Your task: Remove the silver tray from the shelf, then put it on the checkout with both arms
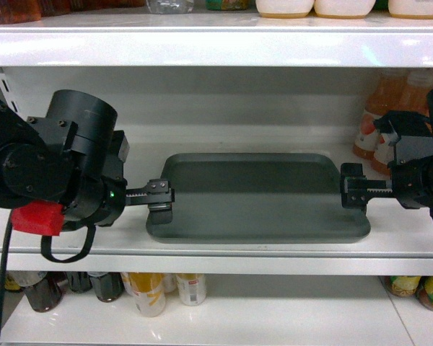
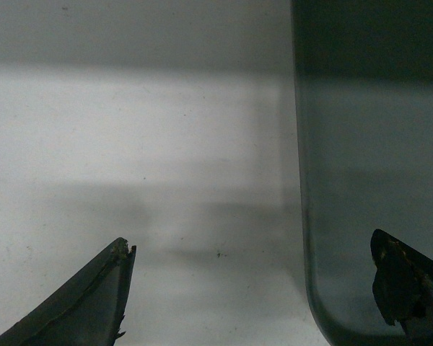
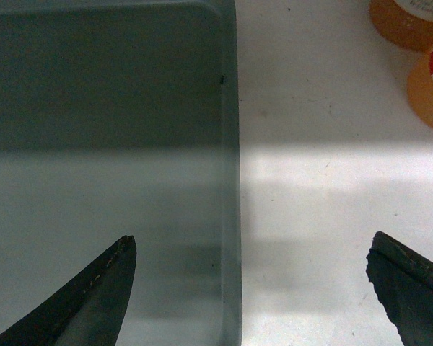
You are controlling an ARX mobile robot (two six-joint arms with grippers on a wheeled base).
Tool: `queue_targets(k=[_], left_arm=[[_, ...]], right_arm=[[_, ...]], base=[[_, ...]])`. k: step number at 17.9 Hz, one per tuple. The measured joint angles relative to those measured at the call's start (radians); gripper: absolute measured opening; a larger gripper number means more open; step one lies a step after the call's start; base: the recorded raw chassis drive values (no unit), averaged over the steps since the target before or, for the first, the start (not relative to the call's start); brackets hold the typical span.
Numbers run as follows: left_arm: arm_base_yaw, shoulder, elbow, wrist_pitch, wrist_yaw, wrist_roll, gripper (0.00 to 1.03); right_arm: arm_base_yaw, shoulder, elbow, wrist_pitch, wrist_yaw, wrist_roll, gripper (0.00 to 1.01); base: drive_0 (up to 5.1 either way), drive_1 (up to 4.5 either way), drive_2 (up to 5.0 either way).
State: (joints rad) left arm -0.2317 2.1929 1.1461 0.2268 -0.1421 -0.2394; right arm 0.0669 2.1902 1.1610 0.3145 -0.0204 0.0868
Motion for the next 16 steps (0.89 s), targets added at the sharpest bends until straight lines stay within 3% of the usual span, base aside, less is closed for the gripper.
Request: queue_targets(k=[3, 7, 9, 11, 13, 14, 16], left_arm=[[-0.009, 0.067, 0.082, -0.075, -0.007, -0.025, 0.98], [-0.025, 0.117, 0.166, -0.135, -0.018, -0.063, 0.98], [-0.035, 0.132, 0.19, -0.154, -0.029, -0.063, 0.98], [-0.036, 0.145, 0.209, -0.158, -0.029, -0.071, 0.98], [-0.04, 0.154, 0.218, -0.159, -0.024, -0.071, 0.98], [-0.04, 0.156, 0.22, -0.164, -0.027, -0.07, 0.95], [-0.035, 0.16, 0.224, -0.167, -0.029, -0.077, 0.78]], right_arm=[[-0.001, 0.076, 0.121, -0.1, 0.0, 0.019, 0.98], [0.02, 0.132, 0.164, -0.164, 0.01, 0.028, 0.98], [0.023, 0.154, 0.178, -0.181, 0.022, 0.035, 0.98], [0.025, 0.164, 0.206, -0.209, 0.028, 0.036, 0.87], [0.026, 0.173, 0.232, -0.243, 0.025, 0.044, 0.69], [0.029, 0.176, 0.242, -0.262, 0.023, 0.051, 0.6], [0.038, 0.176, 0.246, -0.273, 0.032, 0.051, 0.42]], base=[[0.0, 0.0, 0.0], [0.0, 0.0, 0.0], [0.0, 0.0, 0.0], [0.0, 0.0, 0.0], [0.0, 0.0, 0.0], [0.0, 0.0, 0.0], [0.0, 0.0, 0.0]])
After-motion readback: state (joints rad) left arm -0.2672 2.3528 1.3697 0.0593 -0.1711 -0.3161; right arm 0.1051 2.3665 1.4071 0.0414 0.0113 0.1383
